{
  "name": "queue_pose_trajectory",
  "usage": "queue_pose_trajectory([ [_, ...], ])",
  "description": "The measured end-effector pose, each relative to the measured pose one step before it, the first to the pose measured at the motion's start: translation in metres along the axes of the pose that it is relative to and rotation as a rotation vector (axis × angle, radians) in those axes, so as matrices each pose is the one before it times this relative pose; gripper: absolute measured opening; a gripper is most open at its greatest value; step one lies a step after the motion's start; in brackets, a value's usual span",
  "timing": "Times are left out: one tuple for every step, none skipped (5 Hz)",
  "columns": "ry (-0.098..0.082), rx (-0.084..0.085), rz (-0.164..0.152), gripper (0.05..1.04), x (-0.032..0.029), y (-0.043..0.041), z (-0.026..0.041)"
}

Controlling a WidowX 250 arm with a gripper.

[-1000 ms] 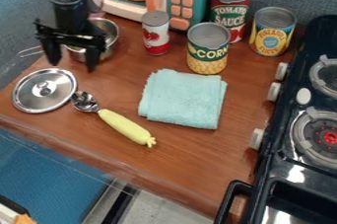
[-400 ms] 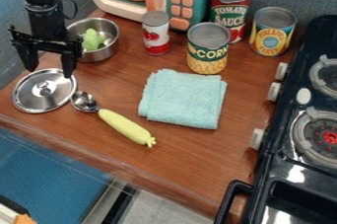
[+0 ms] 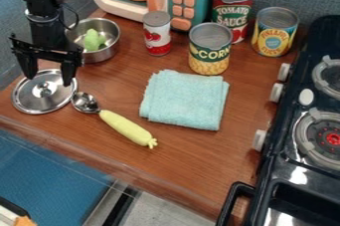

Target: Mettre les choses vers la cocote

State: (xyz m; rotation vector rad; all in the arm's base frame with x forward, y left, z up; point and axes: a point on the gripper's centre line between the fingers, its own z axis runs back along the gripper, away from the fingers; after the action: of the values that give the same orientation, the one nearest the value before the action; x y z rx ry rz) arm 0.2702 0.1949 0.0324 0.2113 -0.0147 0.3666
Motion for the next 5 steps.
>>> queue_pose_trajectory([
  [0.0077,0.0233,-0.0063,0.999,-0.00547,0.00143,-0.00763],
  [0.0007,0.0122,-0.0101,1.0,0.00021,0.00118,-0.00361],
  [0.0039,0.0045,-0.0133,1.0,-0.0014,-0.00002,-0.00249],
  [0.0171,0.0045,-0.0027,0.949,-0.00226,0.00301,-0.00345],
  [0.0085,-0.0018,-0.0086,0.668,-0.00171,0.0026,-0.00042],
])
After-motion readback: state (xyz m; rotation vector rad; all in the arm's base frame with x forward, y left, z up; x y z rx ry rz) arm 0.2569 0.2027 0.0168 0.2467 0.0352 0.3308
